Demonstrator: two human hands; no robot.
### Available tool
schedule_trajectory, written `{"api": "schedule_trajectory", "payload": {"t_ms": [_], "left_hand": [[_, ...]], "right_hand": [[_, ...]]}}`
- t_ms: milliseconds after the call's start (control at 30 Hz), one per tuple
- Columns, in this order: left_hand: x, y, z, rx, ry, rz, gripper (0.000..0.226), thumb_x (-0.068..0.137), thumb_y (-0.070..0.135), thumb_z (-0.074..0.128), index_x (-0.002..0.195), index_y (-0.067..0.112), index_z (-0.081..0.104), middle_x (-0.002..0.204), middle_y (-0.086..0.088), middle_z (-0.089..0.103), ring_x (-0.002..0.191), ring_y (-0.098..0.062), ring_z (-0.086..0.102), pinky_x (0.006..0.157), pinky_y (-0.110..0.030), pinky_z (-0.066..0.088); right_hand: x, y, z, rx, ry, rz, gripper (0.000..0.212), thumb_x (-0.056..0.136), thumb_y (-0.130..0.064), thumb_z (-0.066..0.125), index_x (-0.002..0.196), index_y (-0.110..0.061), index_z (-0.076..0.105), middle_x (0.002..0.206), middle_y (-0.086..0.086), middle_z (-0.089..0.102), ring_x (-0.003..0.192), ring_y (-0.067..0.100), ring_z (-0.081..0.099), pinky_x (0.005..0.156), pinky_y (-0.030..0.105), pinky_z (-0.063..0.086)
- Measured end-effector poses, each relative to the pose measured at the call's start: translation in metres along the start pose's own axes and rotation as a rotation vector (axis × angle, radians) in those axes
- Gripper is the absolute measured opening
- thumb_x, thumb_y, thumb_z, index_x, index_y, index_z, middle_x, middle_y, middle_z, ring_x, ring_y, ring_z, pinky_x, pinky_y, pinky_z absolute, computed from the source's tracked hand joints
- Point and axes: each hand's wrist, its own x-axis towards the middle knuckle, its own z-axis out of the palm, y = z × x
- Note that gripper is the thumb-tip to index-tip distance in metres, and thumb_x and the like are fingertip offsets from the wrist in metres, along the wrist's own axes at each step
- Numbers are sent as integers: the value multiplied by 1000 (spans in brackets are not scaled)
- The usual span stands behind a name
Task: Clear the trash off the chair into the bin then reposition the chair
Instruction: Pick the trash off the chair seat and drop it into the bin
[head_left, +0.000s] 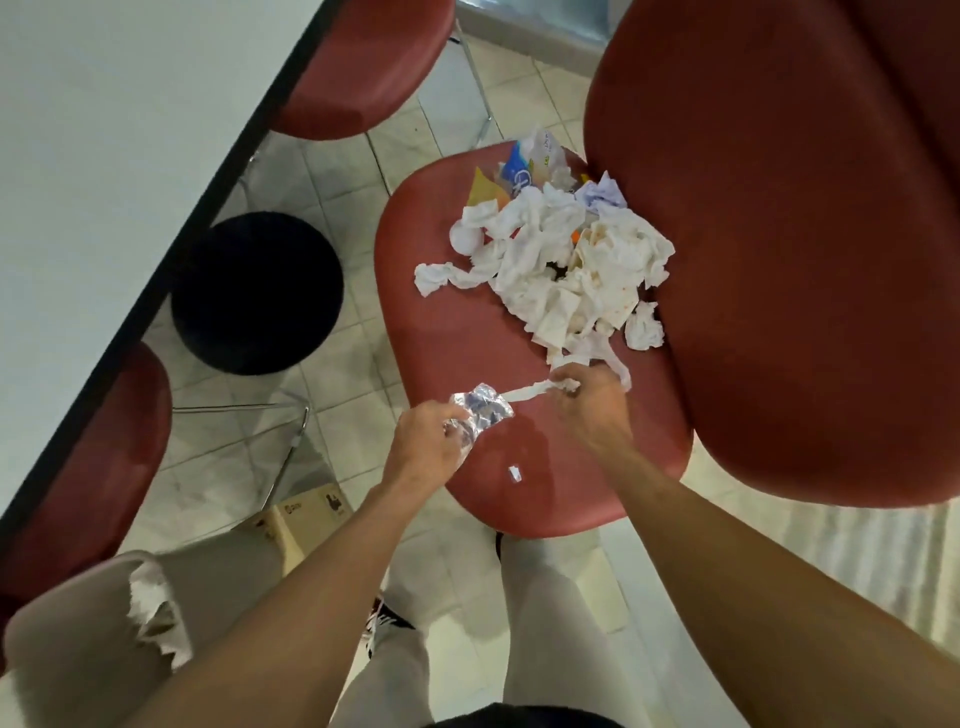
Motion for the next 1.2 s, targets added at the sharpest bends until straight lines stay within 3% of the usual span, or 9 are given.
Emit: {"api": "schedule_trajectory", "payload": {"t_ms": [267, 400, 533, 700, 767, 867, 967, 1200], "left_hand": [[-75, -75, -57, -86, 99, -114, 25, 89, 7, 56, 102, 18, 74, 111, 1, 69, 97, -17, 63, 79, -20, 44], [-102, -117, -84, -97, 153, -153, 24, 89, 8, 61, 108, 15, 72, 115, -2, 69, 99, -19, 64, 83, -22, 45], [-130, -161, -109, -144, 231, -232, 25, 88, 8, 62, 110, 16, 72, 118, -5, 68, 102, -20, 64, 82, -18, 41], [-166, -209, -132, -220, 320, -349, 27, 88, 8, 59, 108, 21, 72, 108, -6, 70, 84, -25, 67, 72, -23, 49], [-180, -231, -137, -271, 360, -368, 28, 86, 5, 59, 106, 18, 73, 108, -7, 70, 87, -24, 66, 79, -26, 52], [-199, -259, -143, -278, 386, -393, 28, 83, 6, 62, 108, 12, 72, 115, -7, 68, 99, -22, 64, 92, -23, 45], [-220, -292, -148, -280, 422, -475, 31, 82, 9, 64, 112, 12, 70, 122, -7, 64, 111, -24, 58, 100, -24, 37], [-250, -350, -150, -325, 486, -550, 33, 82, 9, 65, 114, 11, 68, 120, -10, 63, 107, -27, 59, 94, -29, 43]], "right_hand": [[-84, -54, 58, -64, -45, -102, 24, 85, -4, 62, 105, -13, 73, 105, 16, 61, 90, 28, 63, 81, 32, 52], [-119, -80, 93, -82, -80, -151, 22, 85, -8, 62, 104, -14, 73, 104, 14, 60, 88, 24, 61, 73, 18, 40], [-152, -109, 131, -131, -164, -234, 22, 87, -13, 64, 107, -15, 71, 111, 13, 57, 99, 24, 58, 83, 20, 40], [-183, -143, 175, -197, -289, -326, 23, 89, -14, 61, 111, -17, 69, 117, 8, 50, 92, 18, 56, 79, 20, 42], [-195, -156, 196, -218, -323, -370, 23, 89, -14, 62, 110, -16, 69, 117, 10, 52, 96, 23, 59, 83, 25, 47], [-213, -172, 221, -269, -362, -438, 24, 88, -12, 63, 110, -15, 70, 116, 13, 54, 102, 26, 59, 90, 28, 45], [-233, -185, 253, -314, -426, -466, 23, 88, -12, 63, 110, -15, 70, 116, 14, 55, 100, 27, 60, 87, 25, 45], [-272, -204, 317, -407, -536, -508, 24, 88, -16, 62, 110, -20, 69, 119, 10, 53, 99, 24, 60, 80, 18, 38]]}}
